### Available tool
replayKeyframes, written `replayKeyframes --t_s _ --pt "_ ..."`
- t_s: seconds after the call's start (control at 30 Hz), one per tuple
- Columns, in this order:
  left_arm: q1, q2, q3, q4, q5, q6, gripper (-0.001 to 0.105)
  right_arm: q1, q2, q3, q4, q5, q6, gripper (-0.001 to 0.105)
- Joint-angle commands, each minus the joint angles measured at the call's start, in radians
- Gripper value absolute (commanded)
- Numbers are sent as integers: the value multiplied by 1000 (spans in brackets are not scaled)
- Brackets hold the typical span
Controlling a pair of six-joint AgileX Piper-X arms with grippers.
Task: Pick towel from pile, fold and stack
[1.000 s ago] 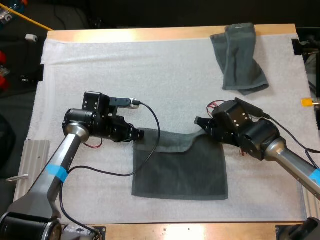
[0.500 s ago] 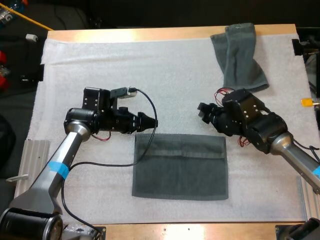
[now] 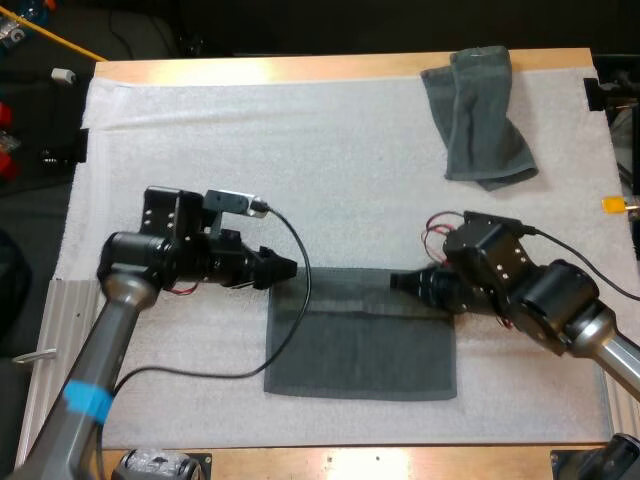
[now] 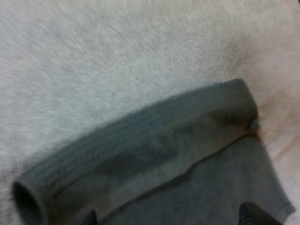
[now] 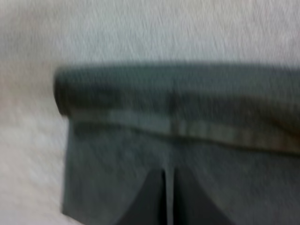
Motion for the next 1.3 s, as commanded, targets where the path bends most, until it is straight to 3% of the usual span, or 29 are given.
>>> replayKeyframes --t_s 0.0,0.2,0.43,0.6,0.77,1.27 --pt "2 -37 -5 32 -37 15 59 12 -12 -5 39 11 -23 0" --pt "2 -217 -5 154 -154 46 59 78 -21 -7 160 13 -36 0" --pt "2 -401 -5 276 -168 35 59 139 -21 -7 215 13 -40 0" --pt "2 -504 -5 358 -171 20 59 144 -3 -7 163 10 -40 0" --pt "2 -559 -5 435 -228 20 59 144 81 -7 88 -38 -40 0" --pt "2 -567 -5 498 -242 20 59 144 403 -7 -144 -122 -25 0"
